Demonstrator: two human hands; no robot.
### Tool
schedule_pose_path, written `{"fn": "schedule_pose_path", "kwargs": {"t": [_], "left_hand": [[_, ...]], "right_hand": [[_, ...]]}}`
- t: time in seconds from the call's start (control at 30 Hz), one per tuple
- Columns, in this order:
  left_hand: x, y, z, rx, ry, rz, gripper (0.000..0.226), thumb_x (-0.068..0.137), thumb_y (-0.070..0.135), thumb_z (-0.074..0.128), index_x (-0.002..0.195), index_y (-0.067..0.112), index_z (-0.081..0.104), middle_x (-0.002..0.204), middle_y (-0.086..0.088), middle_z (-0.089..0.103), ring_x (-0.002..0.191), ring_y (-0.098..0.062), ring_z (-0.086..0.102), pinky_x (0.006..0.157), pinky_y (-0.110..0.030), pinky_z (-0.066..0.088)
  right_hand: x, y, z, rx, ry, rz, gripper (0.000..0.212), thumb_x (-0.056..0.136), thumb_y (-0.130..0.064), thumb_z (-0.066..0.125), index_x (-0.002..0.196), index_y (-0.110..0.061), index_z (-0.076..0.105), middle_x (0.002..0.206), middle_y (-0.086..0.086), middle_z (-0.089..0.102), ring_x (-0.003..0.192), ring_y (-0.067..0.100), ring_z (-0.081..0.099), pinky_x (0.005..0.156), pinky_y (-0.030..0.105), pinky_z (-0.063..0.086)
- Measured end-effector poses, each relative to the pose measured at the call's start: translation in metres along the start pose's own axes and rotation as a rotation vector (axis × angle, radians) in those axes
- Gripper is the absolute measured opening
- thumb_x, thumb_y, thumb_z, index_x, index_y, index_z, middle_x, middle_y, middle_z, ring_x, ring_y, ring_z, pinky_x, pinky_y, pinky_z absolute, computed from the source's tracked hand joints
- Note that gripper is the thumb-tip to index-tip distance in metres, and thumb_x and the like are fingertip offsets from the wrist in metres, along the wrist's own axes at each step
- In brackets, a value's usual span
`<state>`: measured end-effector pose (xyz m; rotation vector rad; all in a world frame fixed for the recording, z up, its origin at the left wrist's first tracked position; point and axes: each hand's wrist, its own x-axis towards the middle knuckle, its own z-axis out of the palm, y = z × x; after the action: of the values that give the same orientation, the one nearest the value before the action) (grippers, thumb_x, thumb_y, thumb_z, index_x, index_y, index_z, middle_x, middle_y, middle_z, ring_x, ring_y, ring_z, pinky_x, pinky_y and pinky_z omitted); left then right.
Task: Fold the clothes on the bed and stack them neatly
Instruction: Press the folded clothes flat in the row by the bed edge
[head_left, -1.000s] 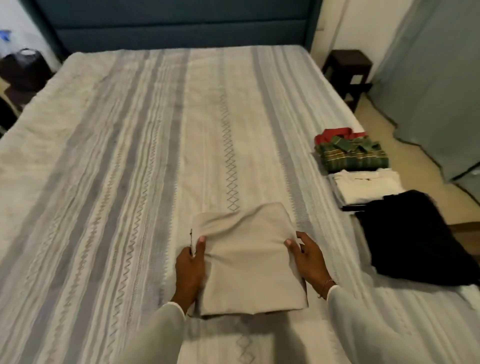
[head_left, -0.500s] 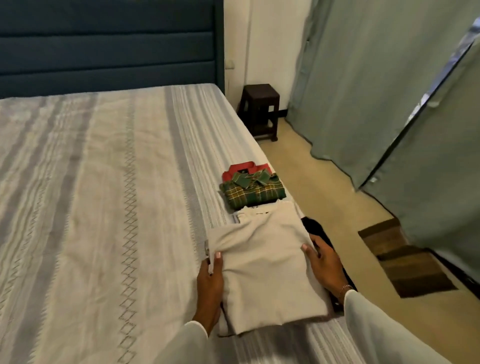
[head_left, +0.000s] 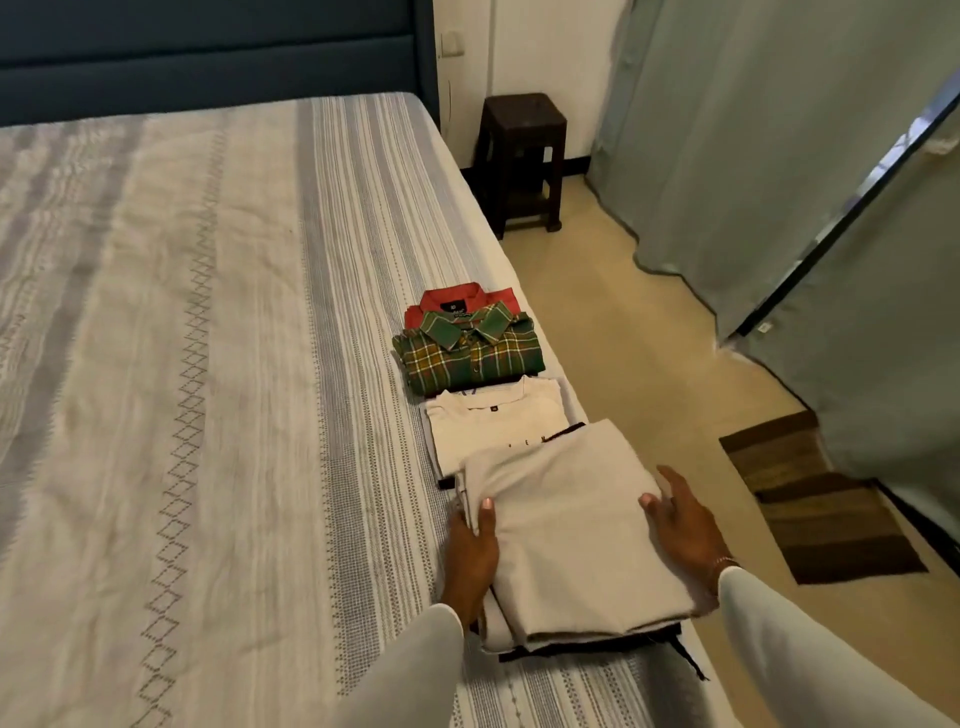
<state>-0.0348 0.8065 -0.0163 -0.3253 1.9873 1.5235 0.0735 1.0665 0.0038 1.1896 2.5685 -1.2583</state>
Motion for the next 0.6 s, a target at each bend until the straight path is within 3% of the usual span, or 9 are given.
{"fn": "schedule_pose_path", "kwargs": {"t": [0.1, 0.17, 0.23, 0.3, 0.37, 0.43, 0.5, 0.6], "left_hand": [[0.009, -0.006, 0.005, 0.036, 0.032, -0.071, 0.075, 0.093, 0.067, 0.046, 0.143, 0.012, 0.039, 0.142, -0.011, 0.055, 0.127, -0.032, 0.056, 0.108, -0.043, 0.045], [0.009, -0.005, 0.005, 0.198, 0.119, -0.011, 0.079, 0.092, 0.071, 0.041, 0.139, 0.008, 0.038, 0.14, -0.016, 0.054, 0.124, -0.036, 0.055, 0.104, -0.047, 0.046], [0.004, 0.003, 0.005, 0.525, 0.302, 0.156, 0.078, 0.095, 0.069, 0.036, 0.138, 0.004, 0.038, 0.136, -0.021, 0.051, 0.123, -0.039, 0.05, 0.1, -0.049, 0.047], [-0.007, 0.019, 0.01, 0.779, 0.426, 0.445, 0.075, 0.093, 0.062, 0.041, 0.142, 0.004, 0.039, 0.137, -0.018, 0.047, 0.126, -0.037, 0.046, 0.102, -0.048, 0.044], [-0.022, 0.036, 0.02, 0.914, 0.279, 0.744, 0.078, 0.091, 0.064, 0.046, 0.147, 0.01, 0.038, 0.147, -0.014, 0.044, 0.136, -0.033, 0.04, 0.113, -0.048, 0.037], [-0.024, 0.036, 0.032, 1.066, 0.021, 0.909, 0.085, 0.089, 0.068, 0.045, 0.154, 0.015, 0.03, 0.159, -0.013, 0.034, 0.148, -0.032, 0.029, 0.122, -0.048, 0.025], [-0.015, 0.024, 0.034, 1.193, -0.121, 0.901, 0.094, 0.087, 0.072, 0.041, 0.159, 0.014, 0.02, 0.166, -0.013, 0.017, 0.155, -0.031, 0.012, 0.124, -0.053, 0.015], [0.005, -0.002, 0.021, 1.224, -0.175, 0.841, 0.115, 0.081, 0.086, 0.037, 0.161, 0.007, 0.011, 0.167, -0.011, -0.005, 0.156, -0.029, -0.005, 0.125, -0.048, 0.002]], "right_hand": [[0.004, 0.014, 0.016, -0.163, -0.135, -0.006, 0.054, 0.102, -0.056, 0.038, 0.152, -0.039, 0.028, 0.137, 0.005, 0.054, 0.119, 0.032, 0.056, 0.1, 0.042, 0.046], [0.005, 0.016, 0.023, -0.361, -0.135, 0.009, 0.057, 0.102, -0.059, 0.031, 0.154, -0.036, 0.023, 0.144, 0.013, 0.045, 0.124, 0.037, 0.051, 0.105, 0.046, 0.044], [0.001, 0.006, 0.026, -0.514, -0.027, -0.076, 0.057, 0.103, -0.054, 0.029, 0.154, -0.029, 0.024, 0.152, 0.017, 0.038, 0.132, 0.039, 0.044, 0.109, 0.05, 0.041], [-0.004, -0.008, 0.028, -0.531, 0.085, -0.25, 0.06, 0.102, -0.055, 0.029, 0.154, -0.027, 0.03, 0.156, 0.015, 0.036, 0.14, 0.036, 0.036, 0.113, 0.051, 0.036], [-0.01, -0.022, 0.033, -0.628, 0.05, -0.388, 0.068, 0.098, -0.065, 0.022, 0.157, -0.033, 0.023, 0.165, 0.01, 0.024, 0.151, 0.033, 0.019, 0.119, 0.053, 0.027], [-0.012, -0.024, 0.044, -0.743, -0.055, -0.464, 0.075, 0.094, -0.073, 0.019, 0.16, -0.04, 0.006, 0.169, 0.008, -0.005, 0.155, 0.035, -0.006, 0.122, 0.059, 0.012], [-0.013, -0.017, 0.055, -0.784, -0.105, -0.476, 0.077, 0.093, -0.076, 0.021, 0.159, -0.044, -0.002, 0.167, 0.008, -0.016, 0.154, 0.039, -0.013, 0.12, 0.065, 0.005], [-0.009, 0.001, 0.067, -0.782, -0.101, -0.435, 0.069, 0.095, -0.071, 0.02, 0.157, -0.05, -0.003, 0.169, 0.004, -0.012, 0.154, 0.04, -0.008, 0.117, 0.07, 0.009]]}}
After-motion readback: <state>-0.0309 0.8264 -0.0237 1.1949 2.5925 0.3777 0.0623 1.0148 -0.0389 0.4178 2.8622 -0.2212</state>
